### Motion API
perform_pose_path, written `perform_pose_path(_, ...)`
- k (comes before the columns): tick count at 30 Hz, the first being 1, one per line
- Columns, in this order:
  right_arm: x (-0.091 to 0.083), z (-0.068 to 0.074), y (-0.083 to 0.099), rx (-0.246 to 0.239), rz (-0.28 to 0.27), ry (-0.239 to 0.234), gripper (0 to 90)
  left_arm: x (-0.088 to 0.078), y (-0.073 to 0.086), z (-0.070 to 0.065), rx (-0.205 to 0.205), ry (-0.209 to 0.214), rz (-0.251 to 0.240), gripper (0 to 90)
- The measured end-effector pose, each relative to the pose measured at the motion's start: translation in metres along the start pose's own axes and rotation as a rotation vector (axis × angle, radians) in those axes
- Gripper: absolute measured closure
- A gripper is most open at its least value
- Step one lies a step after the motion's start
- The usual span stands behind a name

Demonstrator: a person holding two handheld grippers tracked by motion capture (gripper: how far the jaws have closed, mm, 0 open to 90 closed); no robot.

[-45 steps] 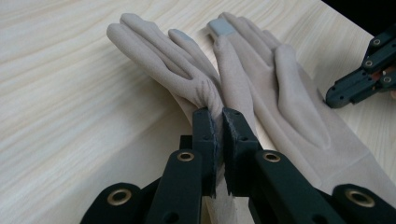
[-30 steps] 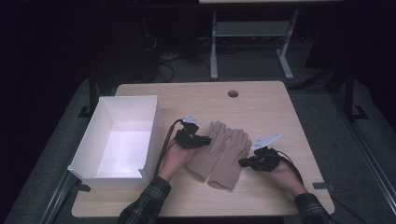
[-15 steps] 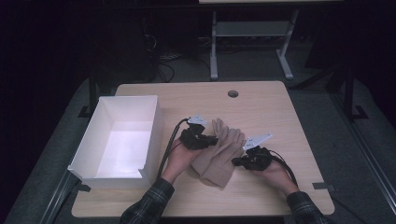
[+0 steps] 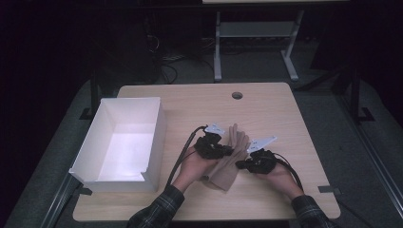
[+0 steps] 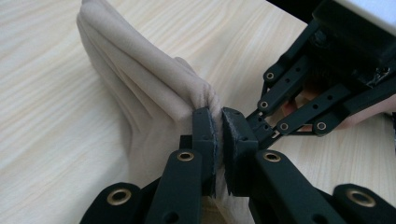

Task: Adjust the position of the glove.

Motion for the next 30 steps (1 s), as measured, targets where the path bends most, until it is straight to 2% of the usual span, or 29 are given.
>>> perform_pose_path(7,-0.003,0.0,0.001,0.009,0.003,-0.004,89.2,-0.001,-0.006,-0.008,0.001,0.037,-0.039,78.0)
perform_pose_path(11,-0.015,-0.007,0.001,0.018,-0.006,0.011,82.0,-0.005,-0.006,-0.011,0.008,0.03,-0.037,84.4)
perform_pose_path(12,-0.022,-0.014,0.004,0.023,-0.016,0.037,78.7,-0.006,-0.003,-0.012,0.007,0.034,-0.031,88.4)
perform_pose_path(14,-0.027,-0.018,0.006,0.035,-0.022,0.051,76.2,-0.005,-0.001,-0.013,0.008,0.036,-0.028,89.5)
perform_pose_path(15,-0.036,-0.03,0.009,0.066,-0.036,0.088,68.8,-0.003,0.001,-0.014,0.004,0.039,-0.024,89.5)
perform_pose_path(16,-0.036,-0.03,0.009,0.066,-0.036,0.088,68.8,-0.002,0.003,-0.015,0.005,0.042,-0.017,89.5)
perform_pose_path(17,-0.039,-0.037,0.012,0.075,-0.046,0.113,64.4,0.0,0.005,-0.016,0.005,0.044,-0.01,89.5)
perform_pose_path(18,-0.045,-0.051,0.016,0.109,-0.059,0.168,55.0,0.005,0.009,-0.018,0.004,0.048,0.001,89.5)
perform_pose_path(19,-0.047,-0.057,0.019,0.124,-0.063,0.191,50.8,0.005,0.009,-0.018,0.004,0.048,0.001,89.5)
perform_pose_path(20,-0.047,-0.057,0.019,0.124,-0.063,0.191,50.8,0.007,0.011,-0.019,0.005,0.053,0.008,89.5)
perform_pose_path(22,-0.047,-0.07,0.025,0.156,-0.06,0.238,42.2,0.014,0.016,-0.022,0.0,0.061,0.022,89.5)
perform_pose_path(23,-0.045,-0.081,0.032,0.188,-0.045,0.264,34.6,0.021,0.021,-0.023,-0.001,0.066,0.039,89.4)
perform_pose_path(24,-0.045,-0.081,0.032,0.188,-0.045,0.264,34.6,0.021,0.021,-0.023,-0.001,0.066,0.039,89.4)
perform_pose_path(26,-0.04,-0.089,0.04,0.224,-0.009,0.295,30.9,0.027,0.026,-0.023,-0.005,0.064,0.058,89.4)
perform_pose_path(27,-0.038,-0.093,0.043,0.221,0.005,0.312,29.0,0.03,0.029,-0.023,-0.009,0.068,0.067,89.4)
perform_pose_path(28,-0.035,-0.098,0.047,0.219,0.025,0.366,25.9,0.034,0.034,-0.023,-0.005,0.066,0.089,89.4)
perform_pose_path(30,-0.034,-0.1,0.048,0.204,0.027,0.375,25.2,0.035,0.036,-0.023,-0.005,0.062,0.098,89.4)
Point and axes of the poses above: each handheld gripper's, and its own axes: x roughly forward along the jaws, y roughly out of its underside, z roughly to its left, the point moved 9 cm from there along x, roughly forward along the jaws, and after that the axes turned 14 degrees about y, right-handed, at the moved point
